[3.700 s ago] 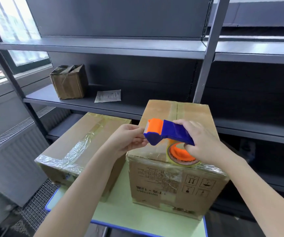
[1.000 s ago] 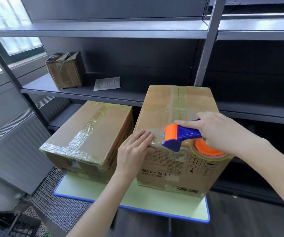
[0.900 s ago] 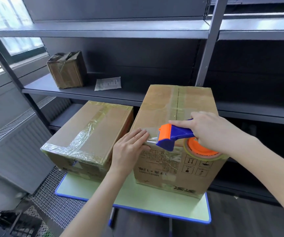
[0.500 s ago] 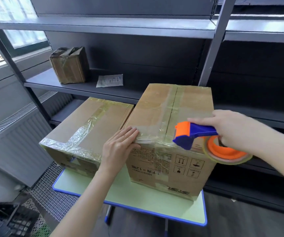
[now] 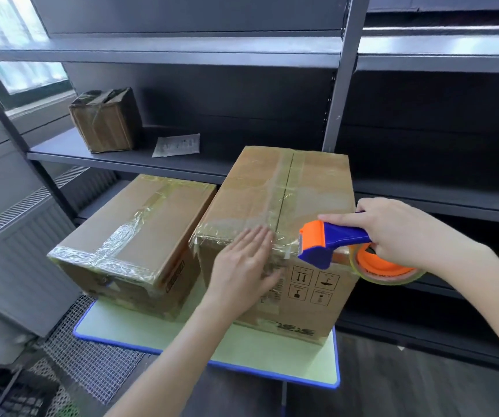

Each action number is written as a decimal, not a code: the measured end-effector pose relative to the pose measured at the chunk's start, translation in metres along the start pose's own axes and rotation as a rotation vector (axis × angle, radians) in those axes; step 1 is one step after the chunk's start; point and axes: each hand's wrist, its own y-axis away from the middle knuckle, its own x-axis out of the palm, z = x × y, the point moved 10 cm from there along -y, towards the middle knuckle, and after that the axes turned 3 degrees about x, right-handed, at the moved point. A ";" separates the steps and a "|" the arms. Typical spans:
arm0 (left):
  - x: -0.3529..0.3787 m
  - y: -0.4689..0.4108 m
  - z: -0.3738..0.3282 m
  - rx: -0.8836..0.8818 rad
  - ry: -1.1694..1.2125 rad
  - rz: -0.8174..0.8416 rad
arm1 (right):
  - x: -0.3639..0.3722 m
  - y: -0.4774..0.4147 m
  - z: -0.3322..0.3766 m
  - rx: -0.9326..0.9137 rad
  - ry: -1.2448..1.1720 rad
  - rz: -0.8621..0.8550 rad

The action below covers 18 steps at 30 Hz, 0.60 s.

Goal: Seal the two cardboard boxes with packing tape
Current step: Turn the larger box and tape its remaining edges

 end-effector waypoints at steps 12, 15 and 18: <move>0.005 -0.005 -0.010 -0.003 0.002 -0.106 | -0.008 -0.007 0.013 -0.040 0.011 -0.059; 0.006 -0.005 -0.009 -0.010 0.036 -0.111 | -0.004 -0.007 0.005 -0.029 -0.064 -0.006; 0.006 -0.005 -0.006 -0.022 0.051 -0.125 | 0.005 0.003 -0.011 -0.001 -0.104 0.055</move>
